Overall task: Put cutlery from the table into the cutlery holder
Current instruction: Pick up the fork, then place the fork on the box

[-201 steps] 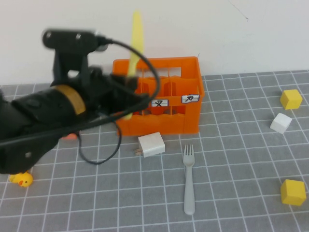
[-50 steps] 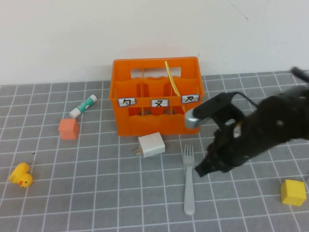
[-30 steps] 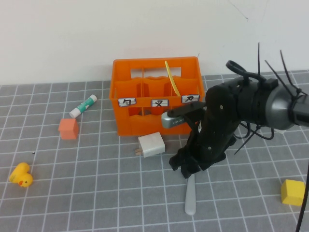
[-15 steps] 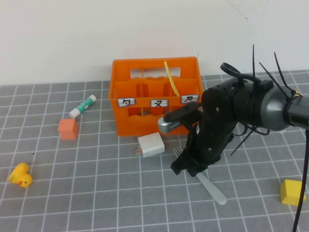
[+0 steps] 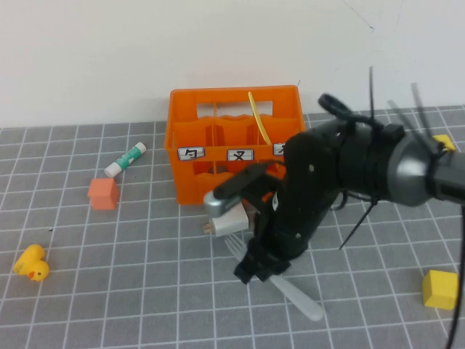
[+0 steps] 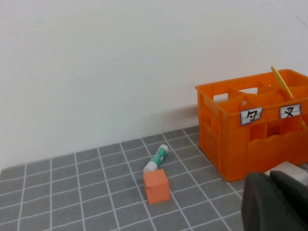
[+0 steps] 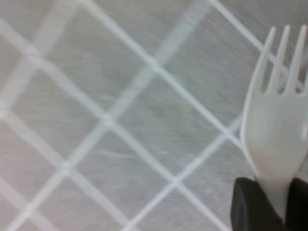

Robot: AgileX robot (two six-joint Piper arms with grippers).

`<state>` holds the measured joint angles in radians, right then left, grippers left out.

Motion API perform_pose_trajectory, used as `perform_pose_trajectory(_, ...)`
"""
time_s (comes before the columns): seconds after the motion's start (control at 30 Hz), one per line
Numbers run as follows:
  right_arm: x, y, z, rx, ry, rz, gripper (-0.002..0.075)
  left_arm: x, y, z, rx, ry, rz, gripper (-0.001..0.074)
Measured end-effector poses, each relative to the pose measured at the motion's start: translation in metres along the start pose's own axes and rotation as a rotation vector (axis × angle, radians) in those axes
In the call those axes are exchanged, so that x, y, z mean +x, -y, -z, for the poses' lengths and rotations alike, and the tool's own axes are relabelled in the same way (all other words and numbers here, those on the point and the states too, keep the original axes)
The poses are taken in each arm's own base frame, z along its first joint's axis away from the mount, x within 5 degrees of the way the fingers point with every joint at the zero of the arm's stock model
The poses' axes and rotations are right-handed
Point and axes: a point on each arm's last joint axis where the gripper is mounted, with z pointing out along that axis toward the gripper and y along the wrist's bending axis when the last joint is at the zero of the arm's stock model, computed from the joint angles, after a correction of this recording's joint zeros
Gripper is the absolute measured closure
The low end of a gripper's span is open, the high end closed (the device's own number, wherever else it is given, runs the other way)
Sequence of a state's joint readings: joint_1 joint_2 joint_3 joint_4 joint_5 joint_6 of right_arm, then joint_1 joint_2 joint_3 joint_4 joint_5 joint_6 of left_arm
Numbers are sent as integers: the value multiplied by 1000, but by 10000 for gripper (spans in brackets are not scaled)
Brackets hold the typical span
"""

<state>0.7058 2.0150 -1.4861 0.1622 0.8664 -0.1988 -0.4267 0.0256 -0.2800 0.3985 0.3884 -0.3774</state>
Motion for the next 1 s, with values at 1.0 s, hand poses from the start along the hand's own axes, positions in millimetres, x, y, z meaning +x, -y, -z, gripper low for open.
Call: perform_pose_trajectory(1.0, -94, 0, 110, 368, 1031, 361, 608, -1, -1, 0, -9, 6, -8, 735)
